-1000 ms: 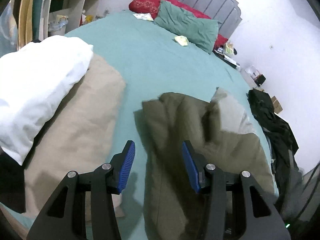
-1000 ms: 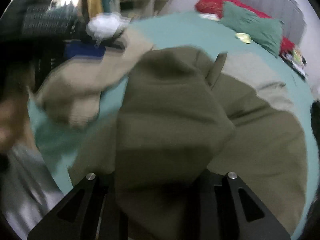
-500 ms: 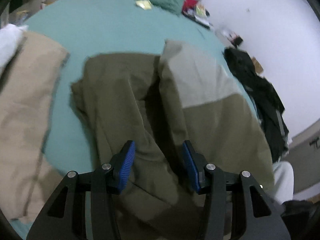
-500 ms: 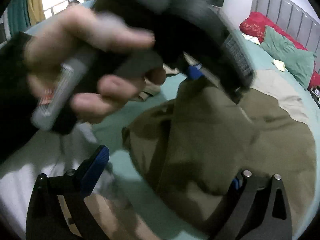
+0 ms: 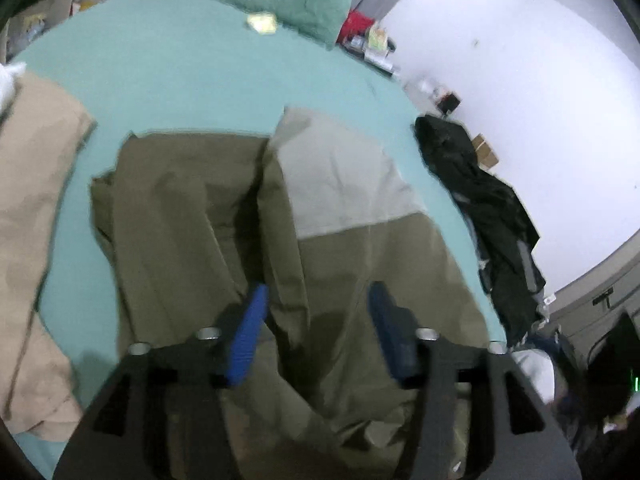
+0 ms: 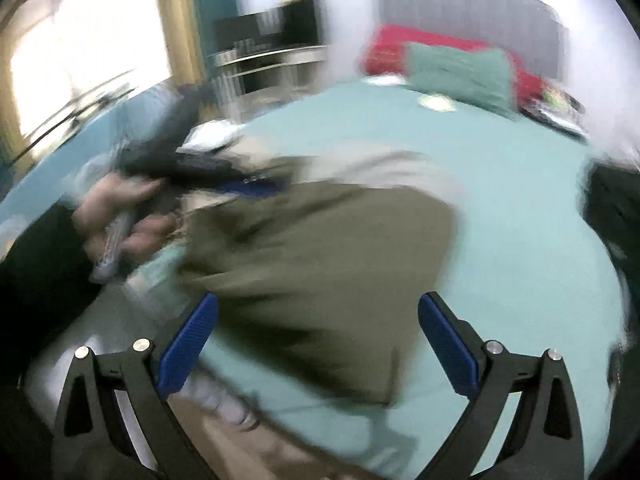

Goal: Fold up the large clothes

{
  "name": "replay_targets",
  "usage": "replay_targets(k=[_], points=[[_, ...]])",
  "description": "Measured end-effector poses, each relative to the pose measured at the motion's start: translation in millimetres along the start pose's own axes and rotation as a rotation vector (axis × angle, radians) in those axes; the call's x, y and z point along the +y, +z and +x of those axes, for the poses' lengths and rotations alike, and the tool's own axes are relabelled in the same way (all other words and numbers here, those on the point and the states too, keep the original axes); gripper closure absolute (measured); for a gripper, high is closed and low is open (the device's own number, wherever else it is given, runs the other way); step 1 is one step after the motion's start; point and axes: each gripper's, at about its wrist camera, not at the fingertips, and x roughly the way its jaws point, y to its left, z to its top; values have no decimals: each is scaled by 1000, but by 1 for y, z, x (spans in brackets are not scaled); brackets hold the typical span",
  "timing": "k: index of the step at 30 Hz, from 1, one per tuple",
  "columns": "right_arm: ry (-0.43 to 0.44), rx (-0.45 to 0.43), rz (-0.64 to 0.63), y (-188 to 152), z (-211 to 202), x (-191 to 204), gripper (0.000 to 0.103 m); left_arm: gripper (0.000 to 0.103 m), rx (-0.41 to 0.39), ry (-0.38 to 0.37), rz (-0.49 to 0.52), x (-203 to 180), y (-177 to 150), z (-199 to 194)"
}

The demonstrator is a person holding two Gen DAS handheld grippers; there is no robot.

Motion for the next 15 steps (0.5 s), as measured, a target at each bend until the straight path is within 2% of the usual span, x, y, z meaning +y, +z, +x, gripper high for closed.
replay_targets(k=[2, 4, 5, 7, 10, 12, 15], points=[[-63, 12, 120, -4, 10, -32, 3, 43, 73, 28, -6, 0, 0, 24], [-78, 17, 224, -8, 22, -56, 3, 44, 119, 70, 0, -2, -3, 44], [-73, 19, 260, -10, 28, -63, 3, 58, 110, 89, 47, -10, -4, 48], [-72, 18, 316, -13, 39, -69, 3, 98, 90, 54, 152, -25, -8, 47], [-60, 6, 341, -15, 51, -68, 3, 100, 32, 85, 162, -29, -11, 35], [-58, -3, 350, -8, 59, -70, 3, 100, -38, 61, 109, -22, -8, 9], [-15, -16, 362, -9, 45, -86, 3, 100, -117, 43, 69, -14, -7, -30]])
